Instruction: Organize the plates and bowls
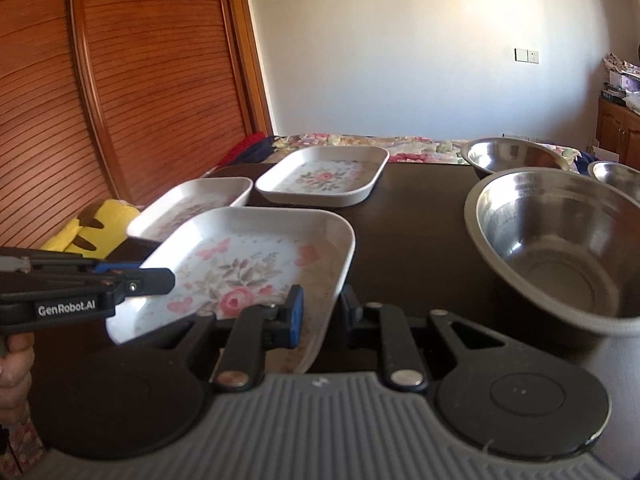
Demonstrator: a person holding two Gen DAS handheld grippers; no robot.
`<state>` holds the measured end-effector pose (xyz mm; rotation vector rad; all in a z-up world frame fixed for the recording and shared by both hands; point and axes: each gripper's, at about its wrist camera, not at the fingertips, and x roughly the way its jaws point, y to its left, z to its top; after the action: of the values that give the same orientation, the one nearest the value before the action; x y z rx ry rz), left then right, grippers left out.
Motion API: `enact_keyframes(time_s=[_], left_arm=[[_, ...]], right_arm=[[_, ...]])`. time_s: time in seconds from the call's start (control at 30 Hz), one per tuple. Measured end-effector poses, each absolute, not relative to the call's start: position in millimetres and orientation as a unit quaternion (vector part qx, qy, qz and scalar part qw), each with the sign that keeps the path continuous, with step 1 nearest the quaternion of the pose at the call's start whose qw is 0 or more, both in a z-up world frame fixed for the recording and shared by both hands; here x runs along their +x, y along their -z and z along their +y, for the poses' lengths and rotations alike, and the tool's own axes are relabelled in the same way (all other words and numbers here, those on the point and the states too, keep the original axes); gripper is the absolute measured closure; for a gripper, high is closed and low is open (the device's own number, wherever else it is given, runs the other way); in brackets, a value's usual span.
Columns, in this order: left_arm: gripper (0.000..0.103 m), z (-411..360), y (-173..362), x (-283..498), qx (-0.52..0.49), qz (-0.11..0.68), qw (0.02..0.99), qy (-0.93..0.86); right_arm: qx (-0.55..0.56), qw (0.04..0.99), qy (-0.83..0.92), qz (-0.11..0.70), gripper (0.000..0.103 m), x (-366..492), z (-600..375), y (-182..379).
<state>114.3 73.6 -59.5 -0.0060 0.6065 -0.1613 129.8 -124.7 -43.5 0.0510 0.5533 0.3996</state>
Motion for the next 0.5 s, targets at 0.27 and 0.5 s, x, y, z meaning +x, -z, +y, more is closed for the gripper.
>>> enact_keyframes(time_s=[0.27,0.5], left_arm=[[0.085,74.1,70.7,89.0,-0.003,0.304,0.949,0.081],[0.085,75.2,78.6,79.1,0.001,0.309,0.947,0.081]], right_arm=[[0.022,0.943,-0.198,0.266,0.082,104.0,-123.8,47.2],[0.023,0.942,-0.196,0.272,0.082,94.1,-123.3,53.9]])
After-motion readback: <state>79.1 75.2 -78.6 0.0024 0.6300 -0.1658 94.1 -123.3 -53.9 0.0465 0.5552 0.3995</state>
